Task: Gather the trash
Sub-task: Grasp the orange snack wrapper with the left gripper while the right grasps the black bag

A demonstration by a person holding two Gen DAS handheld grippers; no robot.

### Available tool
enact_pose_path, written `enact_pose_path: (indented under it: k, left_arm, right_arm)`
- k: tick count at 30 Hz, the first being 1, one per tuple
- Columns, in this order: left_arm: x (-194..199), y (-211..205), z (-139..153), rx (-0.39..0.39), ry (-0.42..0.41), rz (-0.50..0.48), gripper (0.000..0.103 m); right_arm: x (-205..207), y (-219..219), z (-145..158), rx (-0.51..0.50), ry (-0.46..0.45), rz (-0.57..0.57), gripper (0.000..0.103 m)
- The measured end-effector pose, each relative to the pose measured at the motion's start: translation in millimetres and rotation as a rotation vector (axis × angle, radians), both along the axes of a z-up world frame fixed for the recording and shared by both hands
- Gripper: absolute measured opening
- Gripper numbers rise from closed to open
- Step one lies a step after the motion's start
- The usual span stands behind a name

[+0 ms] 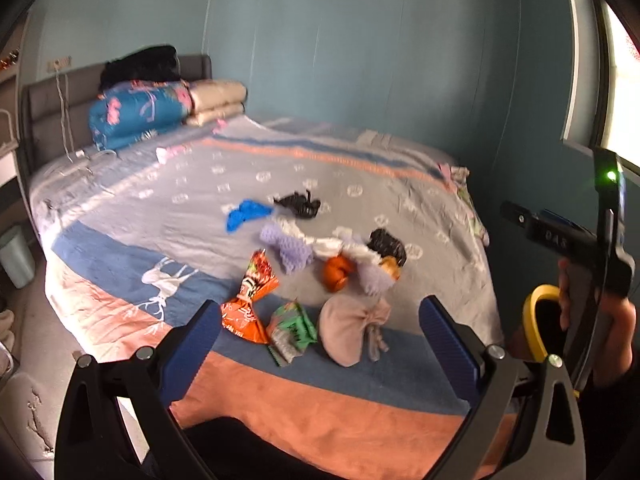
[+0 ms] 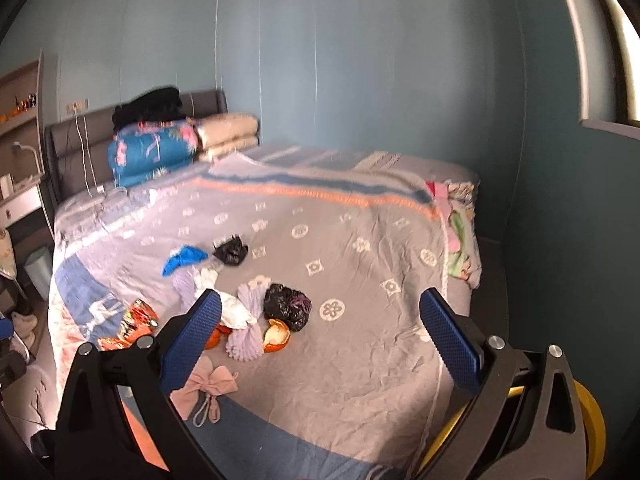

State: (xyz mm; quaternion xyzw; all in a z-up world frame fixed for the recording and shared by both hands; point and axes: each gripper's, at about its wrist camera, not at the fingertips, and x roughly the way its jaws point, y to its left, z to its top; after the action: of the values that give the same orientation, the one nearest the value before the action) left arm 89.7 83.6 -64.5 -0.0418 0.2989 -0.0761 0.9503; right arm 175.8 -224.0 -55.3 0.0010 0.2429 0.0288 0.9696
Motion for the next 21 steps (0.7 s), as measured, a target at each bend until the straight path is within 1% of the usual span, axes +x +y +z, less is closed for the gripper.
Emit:
enact_pose_path:
  k: [2, 4, 7, 8, 10, 12, 13, 15, 17, 19, 21]
  left_arm:
    - [16.3, 11.8, -10.2, 0.003, 0.027, 0.007, 0.095]
    - [36.3, 22.5, -19.8, 0.029, 0.054, 0.031, 0.095]
    - [70.5, 36.3, -32.6, 0.026, 0.113, 0.036, 0.095]
    - [79.5, 40.0, -35.6, 0.028, 0.131, 0.038, 0.095]
    - [98.7, 45.1, -44.9, 0.06, 0.155, 0.051, 0.095]
    - [120.6, 48.9, -58.5, 0.124, 0.201, 0.097, 0.095]
    - [126.6, 49.3, -63.0, 0.131, 0.211, 0.101, 0.095]
    - [141.8, 51.5, -75.5, 0.127, 0.243, 0.095, 0.095]
    - [151.5, 52.7, -84.0, 0.132, 0.257, 0.092, 0.095]
    - [162.8, 53.7, -93.7, 0.137, 0.282, 0.105, 0.095]
    - [173.3, 55.9, -103.9, 0.109, 0.309, 0.1, 0.095]
  right_arm:
    - [23.0, 1.9, -8.8, 0.015, 0.058, 0.026, 0.095]
    - [45.8, 4.1, -19.3, 0.031, 0.105, 0.064, 0.095]
    - [85.8, 10.0, -36.0, 0.046, 0.189, 0.096, 0.095]
    - [102.6, 11.3, -42.4, 0.055, 0.233, 0.095, 0.095]
    - [128.5, 13.9, -51.9, 0.081, 0.289, 0.09, 0.095]
    - [153.6, 18.1, -62.3, 0.069, 0.325, 0.074, 0.095]
    - [162.7, 20.4, -66.4, 0.058, 0.336, 0.069, 0.095]
    - [184.8, 28.1, -79.9, 0.039, 0.377, 0.079, 0.095]
    - [204.6, 32.7, -96.2, 0.045, 0.434, 0.094, 0.095]
    - [218.6, 35.0, -108.6, 0.054, 0.462, 0.09, 0.095]
    - [227.0, 37.5, -116.4, 0.055, 0.472, 0.088, 0.095]
